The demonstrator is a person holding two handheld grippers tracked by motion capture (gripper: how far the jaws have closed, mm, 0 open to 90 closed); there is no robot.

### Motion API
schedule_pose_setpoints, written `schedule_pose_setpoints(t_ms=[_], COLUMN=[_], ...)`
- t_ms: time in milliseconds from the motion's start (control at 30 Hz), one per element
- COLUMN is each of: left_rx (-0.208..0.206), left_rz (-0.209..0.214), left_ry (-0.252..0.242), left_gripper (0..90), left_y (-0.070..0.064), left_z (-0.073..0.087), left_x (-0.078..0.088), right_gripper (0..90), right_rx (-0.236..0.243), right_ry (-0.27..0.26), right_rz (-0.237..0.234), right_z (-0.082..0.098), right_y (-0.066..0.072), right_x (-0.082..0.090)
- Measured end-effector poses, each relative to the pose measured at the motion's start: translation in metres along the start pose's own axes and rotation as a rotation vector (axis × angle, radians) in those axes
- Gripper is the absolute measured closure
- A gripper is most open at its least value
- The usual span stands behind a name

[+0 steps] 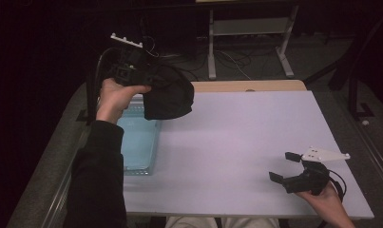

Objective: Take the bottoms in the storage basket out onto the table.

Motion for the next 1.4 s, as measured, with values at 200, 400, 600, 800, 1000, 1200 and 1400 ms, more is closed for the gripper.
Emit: schedule_pose_setpoints(t_ms=[200,400,600,800,1000,1200,1400], left_rx=[-0.006,-0.01,-0.011,-0.017,-0.019,-0.023,-0.023], left_rz=[0.009,0.021,0.036,0.055,0.07,0.085,0.1], left_ry=[0.001,-0.005,-0.006,-0.006,-0.004,0.005,0.009], left_gripper=[69.1,69.2,69.2,69.2,69.1,69.2,69.1], left_y=[-0.004,-0.007,-0.01,-0.015,-0.018,-0.021,-0.023], left_z=[-0.003,-0.005,-0.005,-0.006,-0.005,-0.004,-0.002], left_x=[-0.009,-0.019,-0.027,-0.043,-0.055,-0.069,-0.08], right_gripper=[0.0,0.0,0.0,0.0,0.0,0.0,0.0], right_rx=[0.001,-0.001,-0.002,0.0,0.001,-0.002,-0.001], right_ry=[-0.001,-0.001,0.0,-0.002,-0.003,-0.002,-0.002], right_rz=[0.0,-0.001,-0.001,-0.001,-0.001,-0.003,-0.003], right_z=[0.0,0.0,0.0,0.0,0.0,0.0,0.0], right_y=[0.0,0.0,0.0,0.0,0.0,0.0,0.0], right_x=[0.0,0.0,0.0,0.0,0.0,0.0,0.001])
Point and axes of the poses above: each handheld gripper's, and its own axes: x roughly backward along the jaws, z roughly out of its underside, y roughly to its left, the point moved 9 cm from there along -x, roughly forward along the jaws, and after that the axes turned 2 degrees about z, right-handed, at the moved point
